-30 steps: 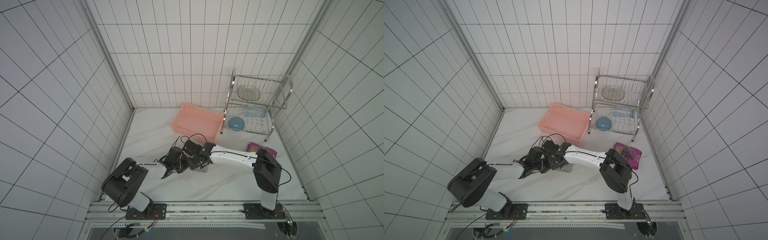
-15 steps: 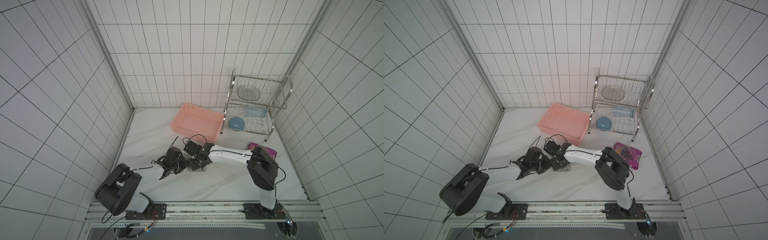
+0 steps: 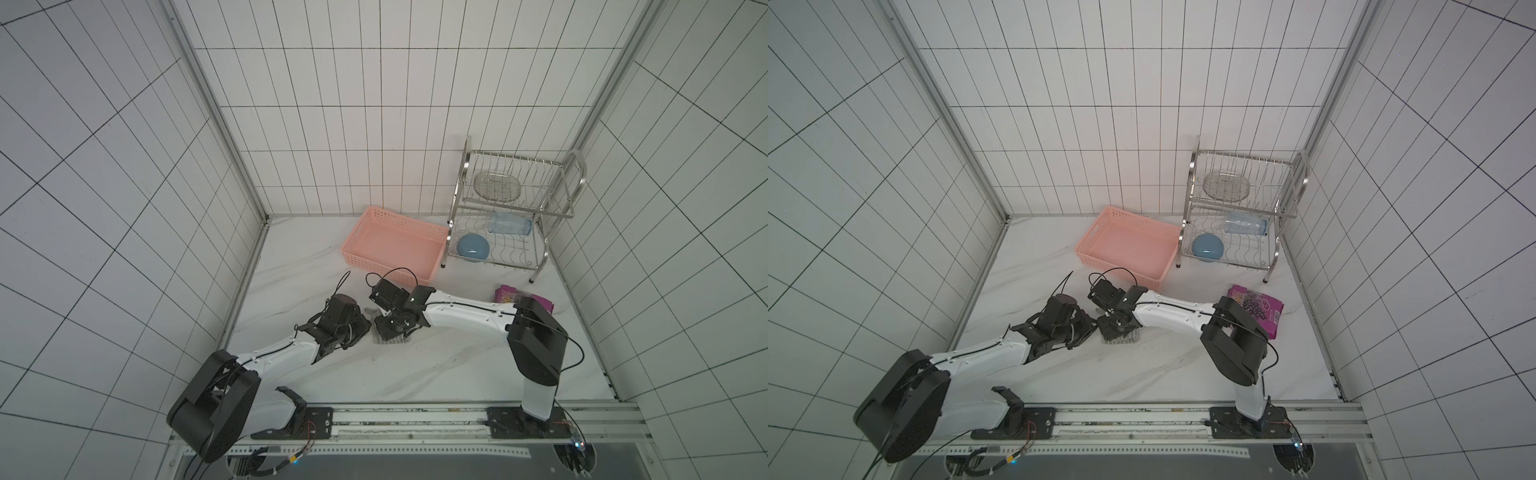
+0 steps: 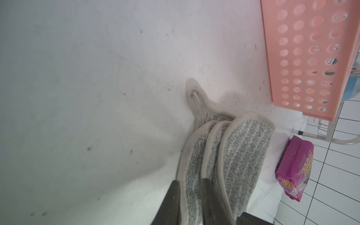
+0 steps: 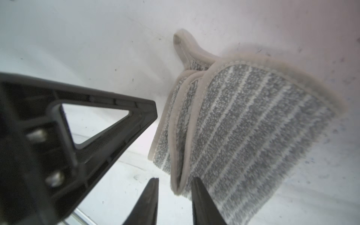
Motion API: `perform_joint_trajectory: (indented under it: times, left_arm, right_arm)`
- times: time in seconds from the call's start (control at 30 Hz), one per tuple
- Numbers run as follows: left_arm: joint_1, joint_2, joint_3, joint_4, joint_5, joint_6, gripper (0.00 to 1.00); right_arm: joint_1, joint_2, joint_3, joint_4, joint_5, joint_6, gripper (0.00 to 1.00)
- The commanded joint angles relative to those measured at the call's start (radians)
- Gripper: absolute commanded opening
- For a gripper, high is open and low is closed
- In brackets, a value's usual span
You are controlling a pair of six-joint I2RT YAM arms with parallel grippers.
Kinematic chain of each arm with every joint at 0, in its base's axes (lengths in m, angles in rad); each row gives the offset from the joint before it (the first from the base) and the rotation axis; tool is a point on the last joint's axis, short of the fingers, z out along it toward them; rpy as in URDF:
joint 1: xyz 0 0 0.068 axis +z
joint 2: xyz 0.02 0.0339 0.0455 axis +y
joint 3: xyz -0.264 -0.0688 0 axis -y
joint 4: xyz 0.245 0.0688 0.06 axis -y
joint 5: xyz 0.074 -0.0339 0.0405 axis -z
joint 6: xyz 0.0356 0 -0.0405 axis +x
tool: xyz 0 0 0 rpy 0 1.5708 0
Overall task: Fold the square dishcloth
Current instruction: Smooth out the cleaning item at the center of the board.
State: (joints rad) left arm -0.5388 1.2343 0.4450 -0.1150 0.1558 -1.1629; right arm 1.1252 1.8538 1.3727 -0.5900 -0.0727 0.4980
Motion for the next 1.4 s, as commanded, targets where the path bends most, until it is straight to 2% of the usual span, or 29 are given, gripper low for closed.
perform_joint_trajectory:
  times: [0.0,0.17,0.27,0.5,0.87,1.3,1.37]
  left_arm:
    - [0.010,-0.064,0.006,-0.067,-0.053,-0.005,0.23]
    - [0.013,-0.096,0.068,-0.116,-0.036,0.081,0.29]
    - [0.013,-0.045,0.133,-0.138,0.009,0.156,0.33]
    - [0.009,0.105,0.232,-0.129,0.071,0.239,0.32]
    - [-0.016,0.253,0.282,-0.082,0.102,0.259,0.31]
    - [-0.015,0.316,0.245,-0.008,0.129,0.220,0.31]
    - [-0.016,0.318,0.240,0.003,0.135,0.217,0.25]
  right_arm:
    - [0.000,-0.090,-0.015,-0.001,0.019,0.018,0.35]
    - [-0.030,-0.161,-0.057,-0.028,0.109,0.068,0.35]
    - [-0.068,-0.189,-0.105,-0.026,0.145,0.103,0.35]
    - [-0.116,-0.213,-0.185,0.002,0.152,0.124,0.37]
    - [-0.145,-0.189,-0.243,0.065,0.109,0.135,0.38]
    - [-0.146,-0.167,-0.254,0.096,0.084,0.139,0.39]
    - [-0.147,-0.160,-0.253,0.099,0.082,0.138,0.39]
